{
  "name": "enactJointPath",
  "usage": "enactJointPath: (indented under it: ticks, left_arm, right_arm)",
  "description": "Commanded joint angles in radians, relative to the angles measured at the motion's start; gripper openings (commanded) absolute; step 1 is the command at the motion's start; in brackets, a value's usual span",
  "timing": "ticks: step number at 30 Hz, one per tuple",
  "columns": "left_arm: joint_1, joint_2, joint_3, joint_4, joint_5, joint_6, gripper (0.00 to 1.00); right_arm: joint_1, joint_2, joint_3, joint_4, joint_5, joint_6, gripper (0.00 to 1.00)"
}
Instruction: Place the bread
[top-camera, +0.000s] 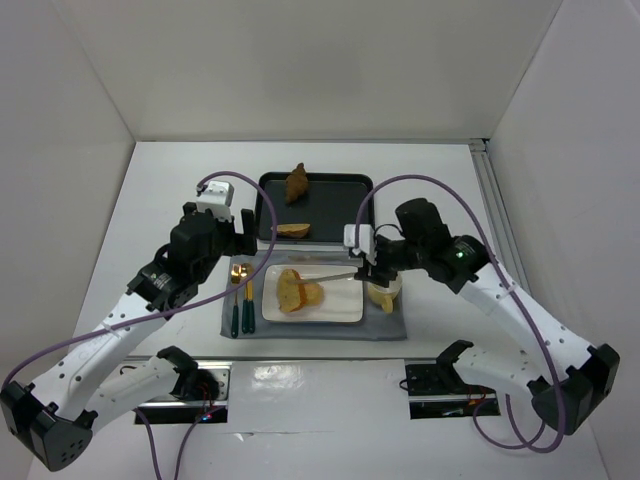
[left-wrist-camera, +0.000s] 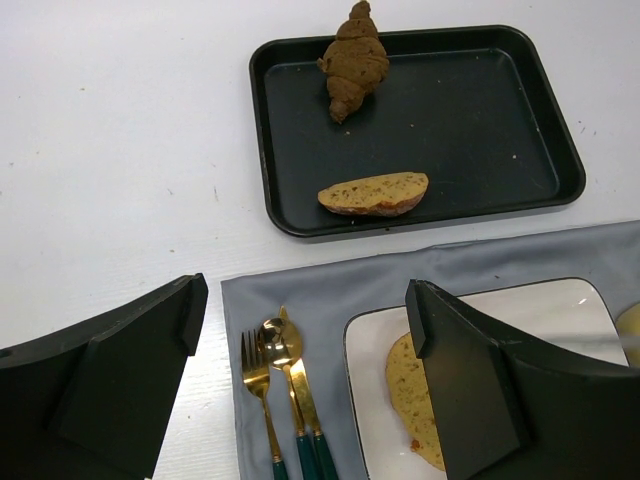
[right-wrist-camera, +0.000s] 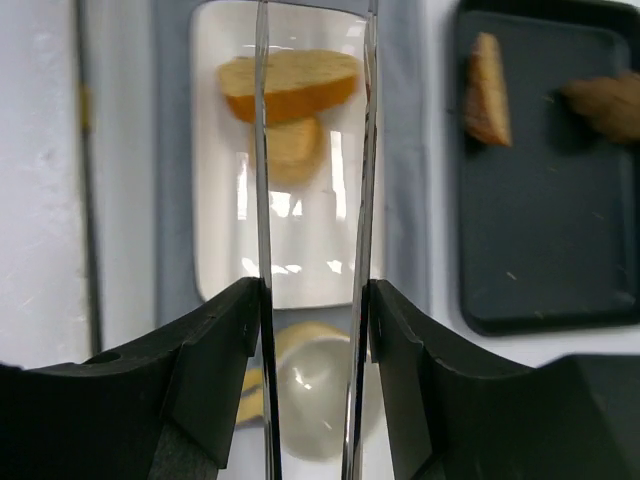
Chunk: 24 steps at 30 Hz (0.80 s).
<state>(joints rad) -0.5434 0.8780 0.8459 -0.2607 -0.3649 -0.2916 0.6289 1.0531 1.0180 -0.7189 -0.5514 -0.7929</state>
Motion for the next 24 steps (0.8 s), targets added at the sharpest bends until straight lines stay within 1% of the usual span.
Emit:
enactJointPath:
  ticks: [1,2,3,5,7,8,9,11,12,14,15,16,17,19,24]
  left_arm:
    - [0.007,-0.031,-0.002,0.037,-0.017,-0.001,1.00]
    - [0.007,-0.031,-0.002,0.037,-0.017,-0.001,1.00]
    - [0.007,-0.031,-0.002,0.037,-0.017,-0.001,1.00]
    - [0.007,-0.040,-0.002,0.046,-0.006,-0.001,1.00]
    - [0.007,-0.040,-0.002,0.046,0.004,-0.001,1.00]
    - [0.007,-0.040,-0.002,0.046,0.014,-0.001,1.00]
    - [0.007,-0.040,-0.002,0.046,0.014,-0.001,1.00]
    - [0.007,-0.050,-0.002,0.046,0.026,-0.010,1.00]
    - [0.007,-0.050,-0.002,0.046,0.026,-0.011,1.00]
    - [0.007,-0.050,-0.002,0.046,0.035,-0.011,1.00]
    - [0.007,-0.059,-0.002,0.046,0.035,-0.011,1.00]
    - [0.007,-0.059,-0.002,0.046,0.044,-0.011,1.00]
    - [0.007,-0.059,-0.002,0.046,0.044,-0.011,1.00]
    - [0.007,-0.068,-0.002,0.055,0.053,-0.011,1.00]
    - [0.007,-0.068,-0.002,0.055,0.063,-0.011,1.00]
  right_arm:
    - [-0.081,-0.073,0.025,0.126,0.074,0.070,0.57]
    - [-0.104,-0.087,0.010,0.160,0.137,0.092,0.57]
    - [-0.144,-0.111,-0.008,0.235,0.181,0.115,0.57]
    - [-0.187,-0.130,-0.076,0.297,0.295,0.173,0.55]
    - [-0.277,-0.148,-0.148,0.395,0.353,0.214,0.55]
    - [-0.314,-0.148,-0.171,0.423,0.366,0.242,0.55]
    - [-0.398,-0.148,-0.194,0.479,0.366,0.262,0.55]
    - [-0.486,-0.134,-0.242,0.516,0.334,0.315,0.54]
    - [-0.573,-0.099,-0.252,0.530,0.314,0.333,0.54]
    - [-0.650,-0.055,-0.282,0.568,0.285,0.371,0.54]
    - [-0.707,-0.032,-0.292,0.588,0.285,0.371,0.53]
    - [-0.724,0.011,-0.315,0.634,0.285,0.380,0.51]
    - [-0.735,0.034,-0.315,0.651,0.318,0.380,0.51]
    - [-0.749,0.103,-0.315,0.676,0.331,0.380,0.51]
    - [-0.782,0.278,-0.273,0.667,0.364,0.400,0.54]
